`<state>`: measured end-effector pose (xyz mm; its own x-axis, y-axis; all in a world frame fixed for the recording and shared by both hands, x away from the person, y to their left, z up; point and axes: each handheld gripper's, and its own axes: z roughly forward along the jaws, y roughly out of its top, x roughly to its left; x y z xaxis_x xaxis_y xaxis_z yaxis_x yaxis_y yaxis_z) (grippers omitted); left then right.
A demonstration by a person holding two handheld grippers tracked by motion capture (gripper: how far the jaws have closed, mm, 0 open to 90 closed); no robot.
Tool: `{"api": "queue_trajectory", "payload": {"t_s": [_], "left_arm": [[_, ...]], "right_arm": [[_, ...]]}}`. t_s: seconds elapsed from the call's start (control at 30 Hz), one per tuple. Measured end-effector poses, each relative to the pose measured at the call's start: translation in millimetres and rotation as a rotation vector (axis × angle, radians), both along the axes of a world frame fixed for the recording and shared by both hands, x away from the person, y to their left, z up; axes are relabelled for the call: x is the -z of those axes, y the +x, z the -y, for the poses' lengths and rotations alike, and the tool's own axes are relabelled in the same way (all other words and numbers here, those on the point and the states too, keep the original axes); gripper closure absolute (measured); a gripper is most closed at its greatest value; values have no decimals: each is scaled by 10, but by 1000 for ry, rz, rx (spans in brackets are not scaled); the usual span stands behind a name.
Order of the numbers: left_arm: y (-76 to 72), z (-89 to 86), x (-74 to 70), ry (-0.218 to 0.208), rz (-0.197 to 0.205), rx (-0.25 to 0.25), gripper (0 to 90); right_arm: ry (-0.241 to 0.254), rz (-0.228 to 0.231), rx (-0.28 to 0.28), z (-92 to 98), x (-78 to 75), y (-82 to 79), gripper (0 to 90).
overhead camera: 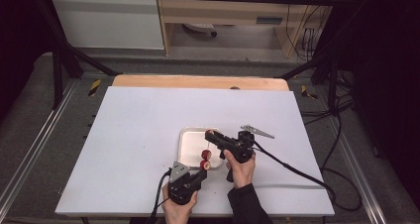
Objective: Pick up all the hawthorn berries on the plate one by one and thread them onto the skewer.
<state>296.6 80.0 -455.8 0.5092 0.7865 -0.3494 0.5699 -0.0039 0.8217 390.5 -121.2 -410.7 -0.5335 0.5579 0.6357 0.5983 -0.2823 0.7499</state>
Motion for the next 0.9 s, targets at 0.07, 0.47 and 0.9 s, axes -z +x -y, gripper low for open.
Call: {"api": "queue_trajectory", "payload": {"t_s": [0.07, 0.47, 0.9], "left_arm": [[-2, 1, 3, 1, 0, -3, 883], [-14, 13, -16, -17, 19, -23, 884], [75, 36, -21, 4, -6, -8, 885]], "right_arm": [[-2, -1, 0, 2, -3, -6, 624], [-33, -22, 0, 24, -24, -15, 625], [-43, -38, -18, 7, 7, -49, 625]]}}
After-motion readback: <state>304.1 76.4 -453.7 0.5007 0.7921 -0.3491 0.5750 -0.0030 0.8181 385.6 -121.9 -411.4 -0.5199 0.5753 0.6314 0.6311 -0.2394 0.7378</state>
